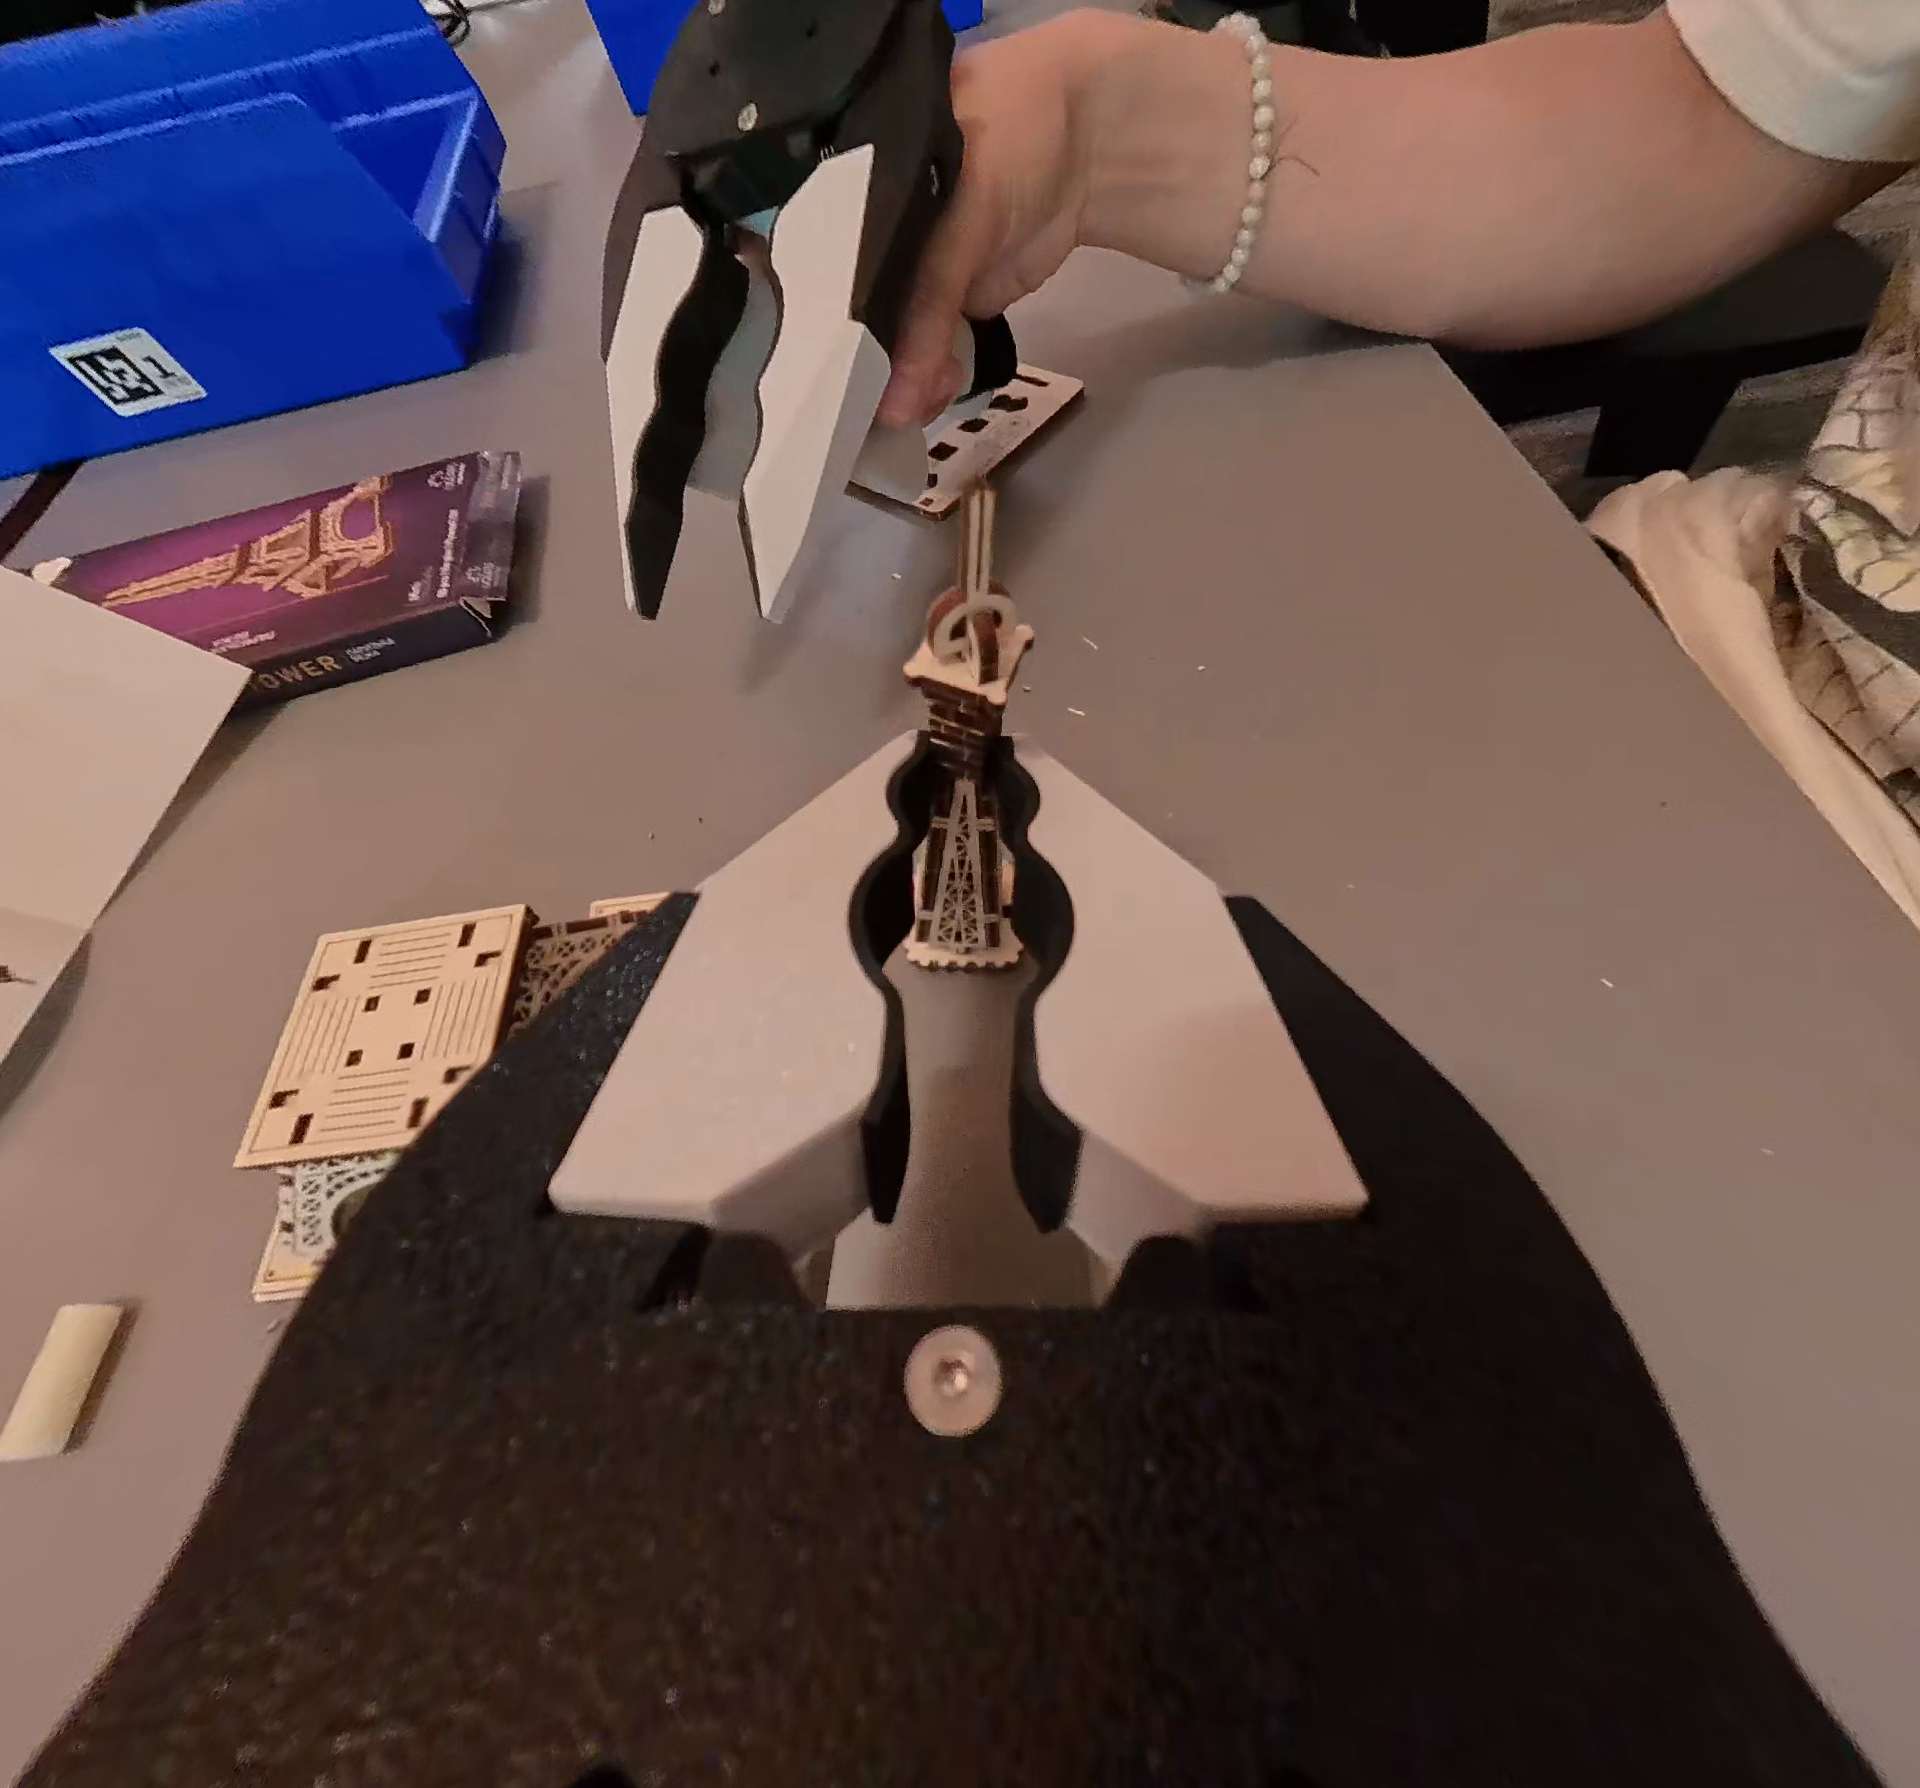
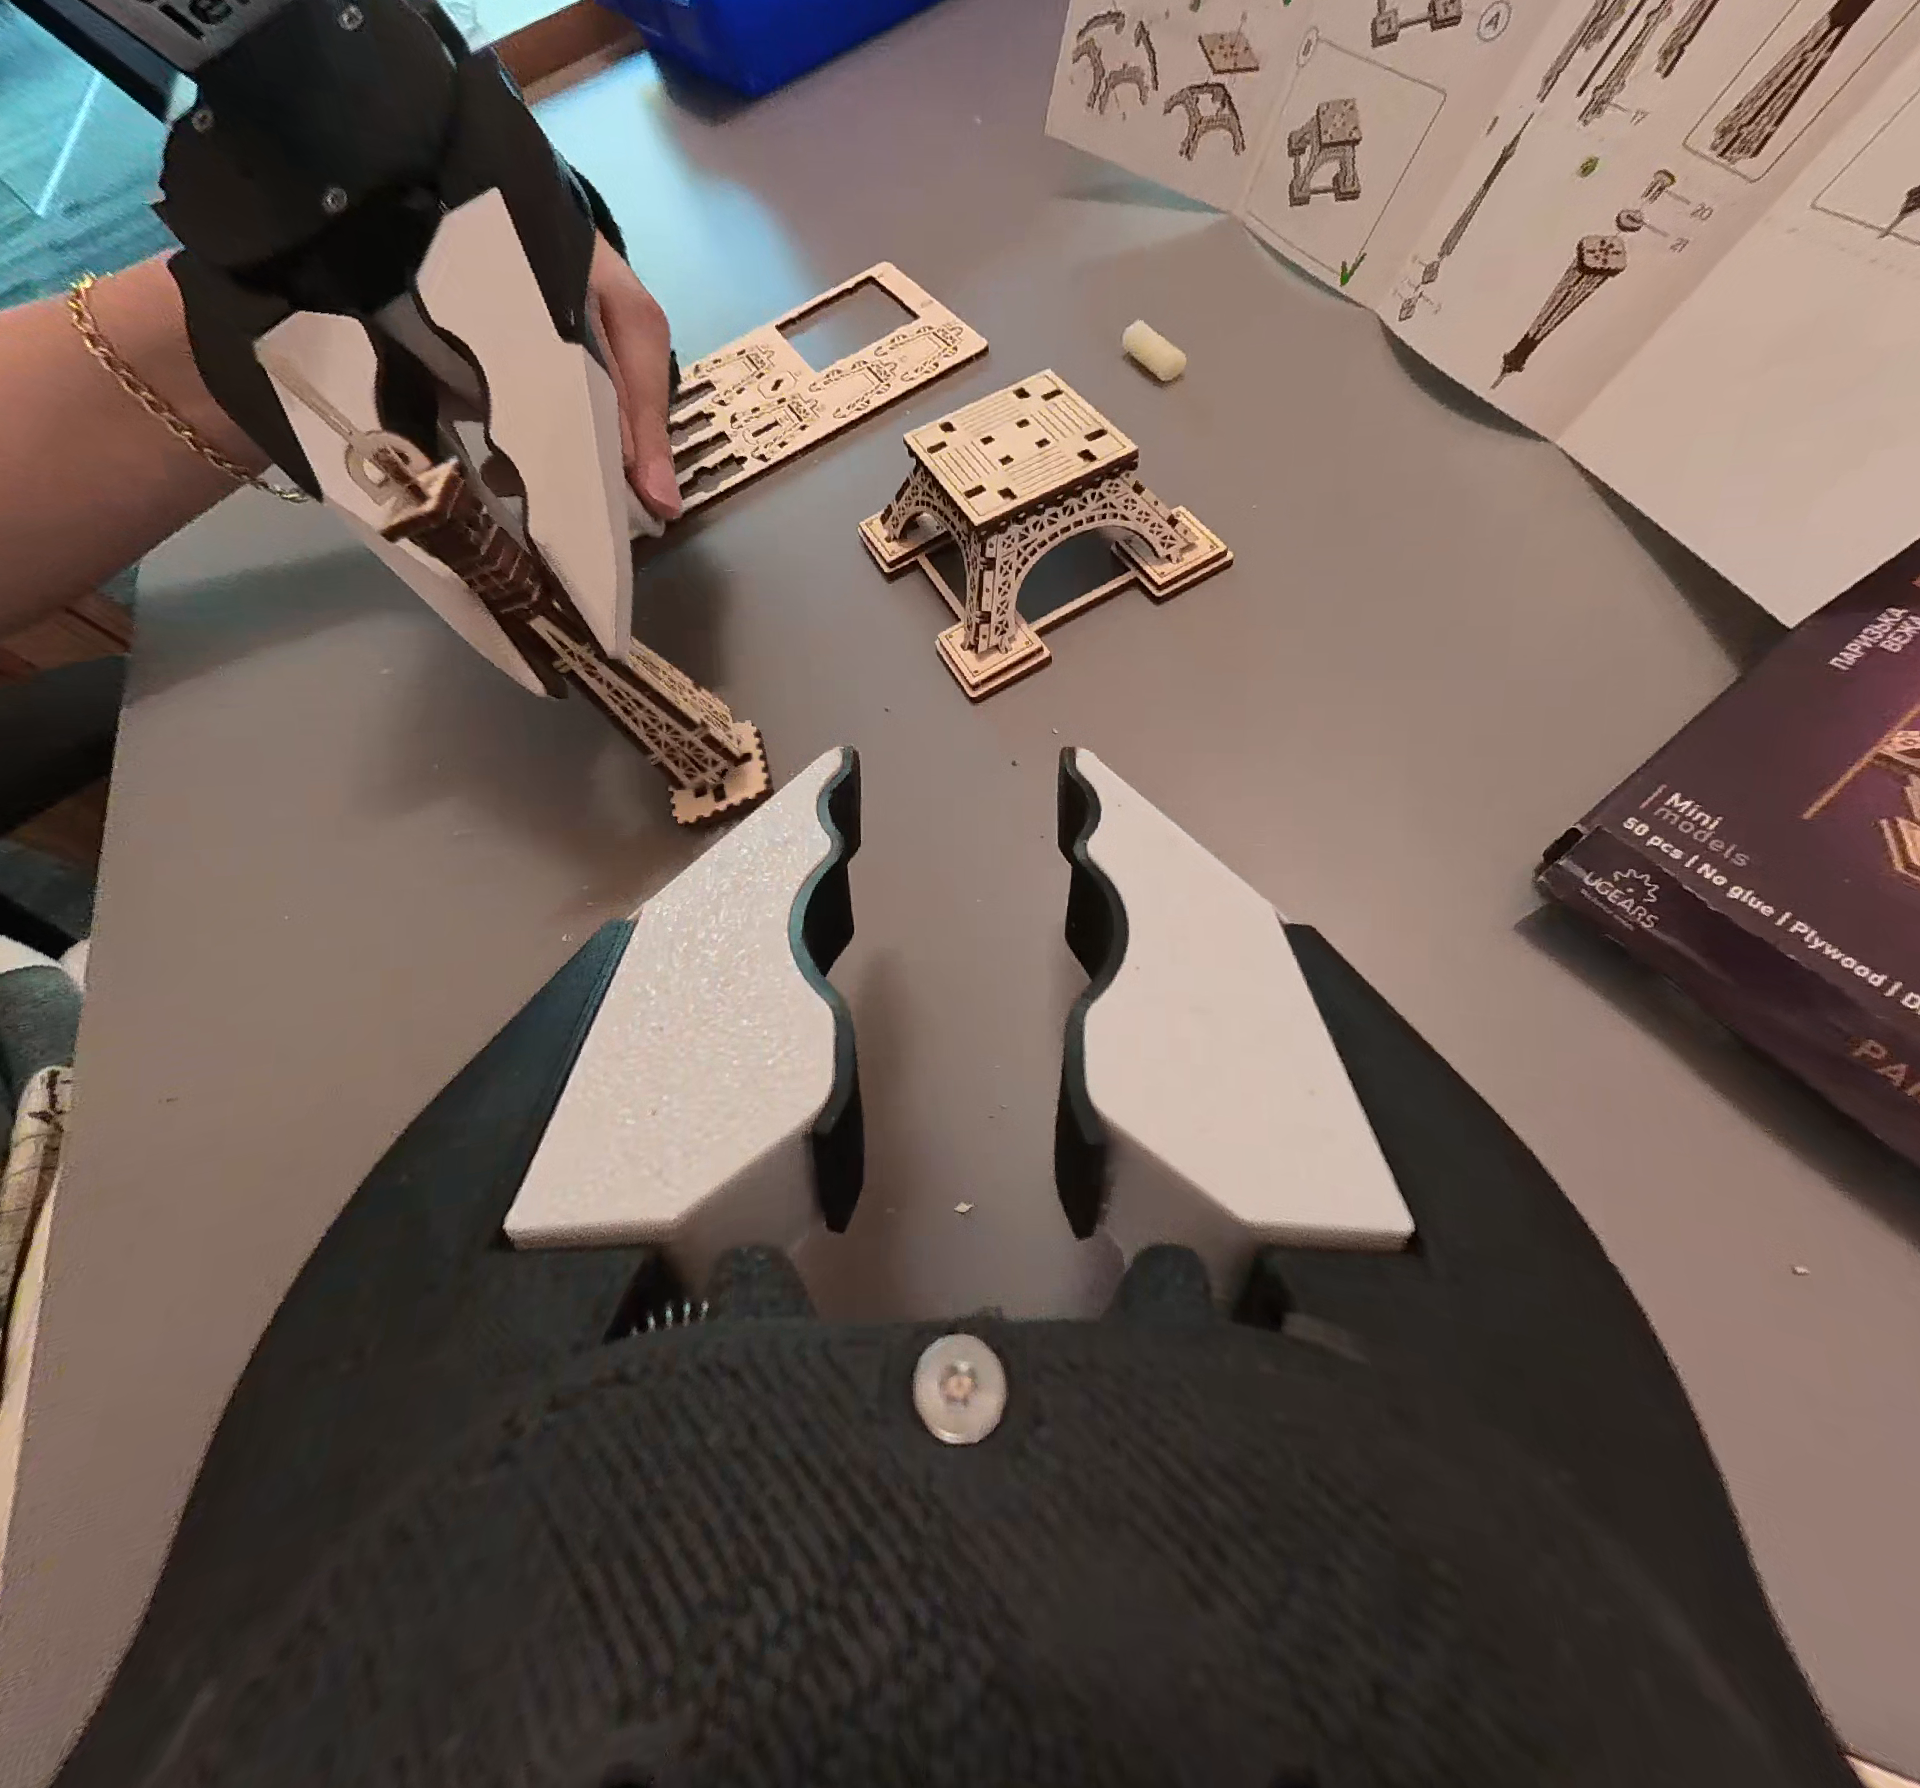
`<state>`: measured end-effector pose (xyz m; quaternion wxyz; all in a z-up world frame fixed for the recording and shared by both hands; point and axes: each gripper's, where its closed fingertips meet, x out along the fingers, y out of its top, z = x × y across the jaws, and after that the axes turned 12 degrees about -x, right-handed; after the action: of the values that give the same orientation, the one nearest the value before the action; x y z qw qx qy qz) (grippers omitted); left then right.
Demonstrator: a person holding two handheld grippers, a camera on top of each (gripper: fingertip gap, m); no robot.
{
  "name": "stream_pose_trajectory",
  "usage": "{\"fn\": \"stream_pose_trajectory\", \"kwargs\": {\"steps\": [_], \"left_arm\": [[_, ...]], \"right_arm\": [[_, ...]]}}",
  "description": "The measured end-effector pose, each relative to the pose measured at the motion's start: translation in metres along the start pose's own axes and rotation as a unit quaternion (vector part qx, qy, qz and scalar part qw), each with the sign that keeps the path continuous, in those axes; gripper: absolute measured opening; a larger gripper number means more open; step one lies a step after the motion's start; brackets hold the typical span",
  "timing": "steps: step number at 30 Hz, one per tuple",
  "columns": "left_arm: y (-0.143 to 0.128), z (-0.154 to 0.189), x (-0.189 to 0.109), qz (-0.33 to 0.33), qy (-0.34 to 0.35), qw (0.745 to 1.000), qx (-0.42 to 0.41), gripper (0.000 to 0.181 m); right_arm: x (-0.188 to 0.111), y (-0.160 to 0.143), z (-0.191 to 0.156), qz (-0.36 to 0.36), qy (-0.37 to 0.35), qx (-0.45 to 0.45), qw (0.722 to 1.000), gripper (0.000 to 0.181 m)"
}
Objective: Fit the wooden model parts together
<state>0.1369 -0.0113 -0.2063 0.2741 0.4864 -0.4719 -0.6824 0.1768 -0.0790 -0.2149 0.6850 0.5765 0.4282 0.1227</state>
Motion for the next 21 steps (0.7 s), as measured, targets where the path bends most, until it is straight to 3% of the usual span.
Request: {"fn": "stream_pose_trajectory", "kwargs": {"steps": [7, 18, 21], "left_arm": [[0.0001, -0.0024, 0.0026, -0.001, -0.012, 0.999, -0.045, 0.010], [0.0013, -0.0044, 0.0067, -0.023, 0.006, 1.000, -0.004, 0.010], [0.0004, -0.0028, 0.0057, -0.014, -0.007, 0.999, -0.031, 0.010]], "right_arm": [[0.0027, -0.0015, -0.0016, 0.006, 0.014, 0.015, 1.000, 0.034], [0.0035, -0.0049, -0.0007, -0.002, 0.010, 0.011, 1.000, 0.034], [0.0032, -0.0052, -0.0008, -0.003, 0.009, 0.010, 1.000, 0.034]]}}
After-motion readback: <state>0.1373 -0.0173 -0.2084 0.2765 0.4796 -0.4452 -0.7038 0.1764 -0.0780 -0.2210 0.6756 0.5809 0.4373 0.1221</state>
